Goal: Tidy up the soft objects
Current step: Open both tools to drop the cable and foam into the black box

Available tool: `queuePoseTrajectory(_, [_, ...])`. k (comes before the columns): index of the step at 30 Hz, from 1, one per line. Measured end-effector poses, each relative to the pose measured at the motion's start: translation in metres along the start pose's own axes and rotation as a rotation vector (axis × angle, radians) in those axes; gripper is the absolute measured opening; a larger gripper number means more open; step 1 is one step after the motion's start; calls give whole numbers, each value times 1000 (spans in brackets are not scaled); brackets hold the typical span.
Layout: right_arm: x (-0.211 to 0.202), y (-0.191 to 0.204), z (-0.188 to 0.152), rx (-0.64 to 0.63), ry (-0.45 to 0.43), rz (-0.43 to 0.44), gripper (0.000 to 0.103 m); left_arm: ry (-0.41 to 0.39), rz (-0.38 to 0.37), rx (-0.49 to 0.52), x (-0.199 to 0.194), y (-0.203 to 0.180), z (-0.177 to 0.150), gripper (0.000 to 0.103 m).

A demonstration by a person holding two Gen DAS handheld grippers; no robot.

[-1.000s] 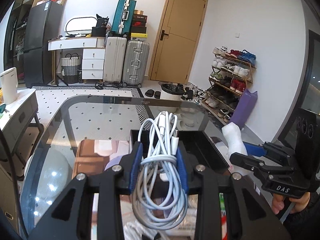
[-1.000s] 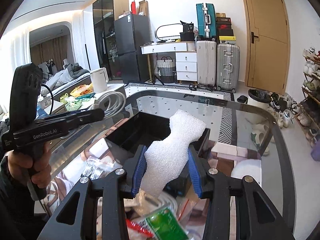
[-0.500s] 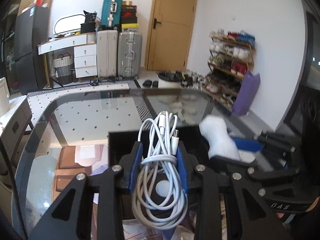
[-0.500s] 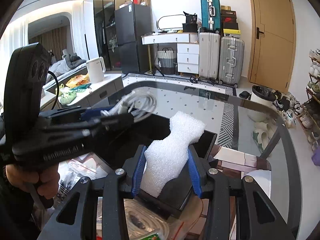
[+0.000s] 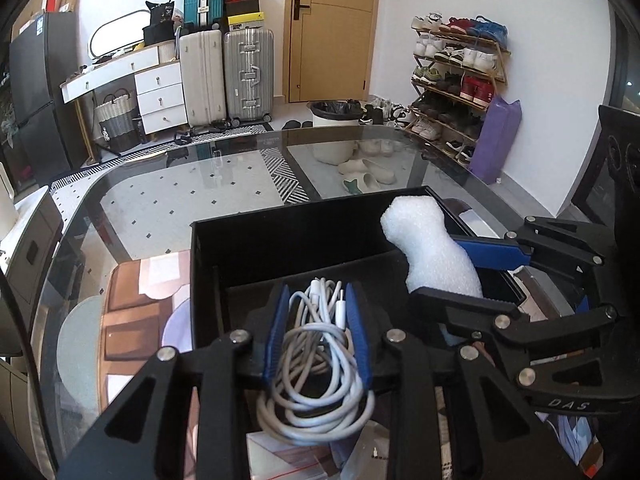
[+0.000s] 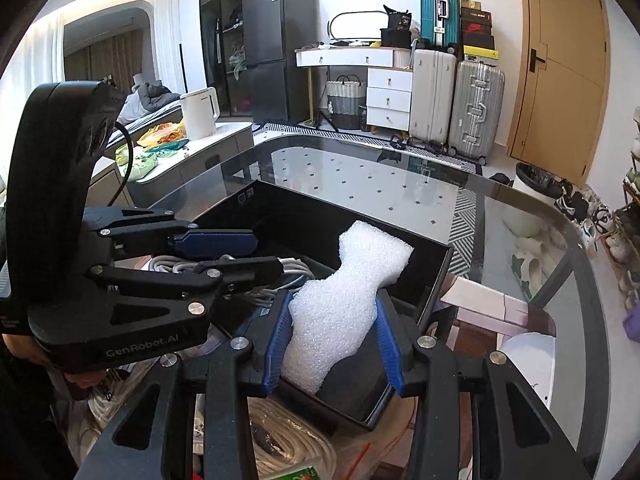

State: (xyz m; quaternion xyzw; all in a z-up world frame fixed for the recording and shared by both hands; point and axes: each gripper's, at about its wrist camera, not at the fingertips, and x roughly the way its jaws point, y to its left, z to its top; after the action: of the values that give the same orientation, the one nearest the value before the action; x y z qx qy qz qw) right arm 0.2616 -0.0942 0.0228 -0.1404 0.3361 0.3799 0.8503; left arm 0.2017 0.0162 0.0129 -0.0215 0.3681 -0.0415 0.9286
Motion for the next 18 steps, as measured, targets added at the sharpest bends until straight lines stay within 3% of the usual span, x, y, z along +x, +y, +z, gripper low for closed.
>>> queuePoseTrajectory(6, [-8, 5, -7, -13, 13, 8, 41, 9, -13, 9, -8, -2, -6, 28])
queuePoseTrajectory(7, [-9, 5, -9, -18, 11, 5, 43, 9, -16, 11, -9, -2, -6, 29])
queuePoseTrajectory(8, [-12, 7, -10, -27, -1, -7, 53, 8, -19, 10, -10, -1, -6, 30])
queuePoseTrajectory(9, [-18, 9, -10, -39, -29, -30, 59, 3, -23, 8, -12, -1, -5, 34])
queuePoseTrajectory(11, [-31, 10, -10, -41, -78, -66, 86, -23, -23, 1, -20, 1, -4, 49])
queuePoseTrajectory(12, [-37, 10, -10, -33, -95, -75, 87, -39, -16, -6, -26, 2, -5, 57])
queuePoseTrajectory(15, [-53, 6, -11, 2, -108, -91, 94, -71, -8, -23, -44, 5, -6, 57])
queuePoseTrajectory(16, [-58, 4, -13, 14, -109, -97, 98, -78, -3, -27, -48, 6, -7, 62])
queuePoseTrajectory(17, [-62, 4, -14, 23, -109, -102, 101, -90, 4, -34, -56, 7, -9, 72])
queuePoseTrajectory(18, [-67, 3, -17, 35, -107, -109, 102, -100, 10, -40, -62, 10, -10, 97])
